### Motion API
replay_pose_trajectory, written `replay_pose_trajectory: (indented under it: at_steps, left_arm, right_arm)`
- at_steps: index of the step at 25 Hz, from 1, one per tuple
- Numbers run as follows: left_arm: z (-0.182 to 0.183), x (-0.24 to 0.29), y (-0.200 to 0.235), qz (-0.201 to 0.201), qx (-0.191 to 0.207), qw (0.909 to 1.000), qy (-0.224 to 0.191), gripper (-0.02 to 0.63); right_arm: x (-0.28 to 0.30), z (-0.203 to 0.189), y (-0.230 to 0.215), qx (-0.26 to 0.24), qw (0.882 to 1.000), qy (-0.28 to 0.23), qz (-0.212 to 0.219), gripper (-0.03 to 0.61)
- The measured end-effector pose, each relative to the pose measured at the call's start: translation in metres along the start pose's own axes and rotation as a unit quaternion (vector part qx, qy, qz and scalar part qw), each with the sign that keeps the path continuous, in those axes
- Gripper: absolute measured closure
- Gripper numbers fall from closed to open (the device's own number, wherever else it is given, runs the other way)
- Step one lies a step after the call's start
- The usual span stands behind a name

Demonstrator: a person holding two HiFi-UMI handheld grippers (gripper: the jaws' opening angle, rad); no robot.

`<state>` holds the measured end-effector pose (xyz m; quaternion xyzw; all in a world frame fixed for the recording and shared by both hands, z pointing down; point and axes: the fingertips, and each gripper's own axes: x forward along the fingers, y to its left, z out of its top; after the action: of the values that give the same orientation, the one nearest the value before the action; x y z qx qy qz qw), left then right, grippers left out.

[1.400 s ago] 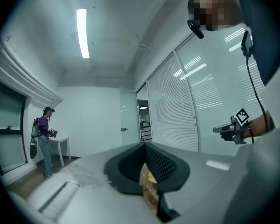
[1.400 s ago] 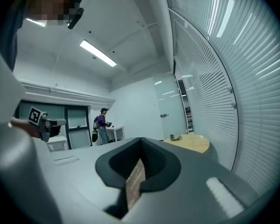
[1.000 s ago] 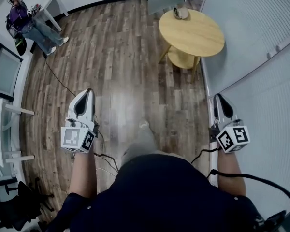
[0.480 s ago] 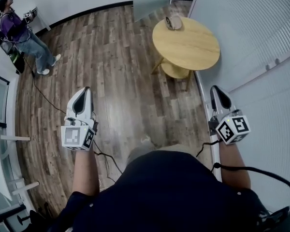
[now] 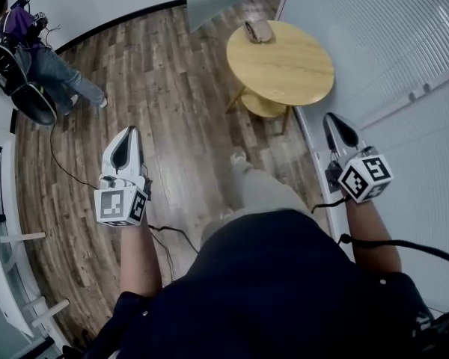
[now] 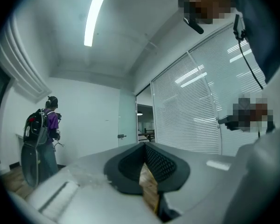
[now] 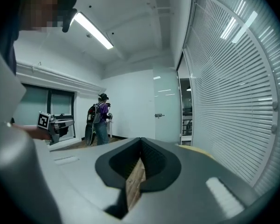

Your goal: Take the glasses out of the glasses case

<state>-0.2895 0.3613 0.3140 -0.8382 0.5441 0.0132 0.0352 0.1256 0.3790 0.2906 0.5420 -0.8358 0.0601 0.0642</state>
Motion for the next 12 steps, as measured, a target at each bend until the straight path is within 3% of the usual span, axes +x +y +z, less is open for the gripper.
replay_pose_trajectory:
  at_steps: [6, 12]
  left_arm:
    - [-0.018, 0.008, 0.023, 0.03, -0.004, 0.9993, 0.021, 0.608]
    - [-0.024, 0.032, 0.043, 0.057, 0.015, 0.9976, 0.037, 0.609]
  right_arm:
    - [0.065, 0.02, 0.001, -0.019, 0.999, -0.002, 0.041, 0.569]
    - [0.14, 0.01, -0.017, -0.008, 0.997, -0.009, 0.071, 0.569]
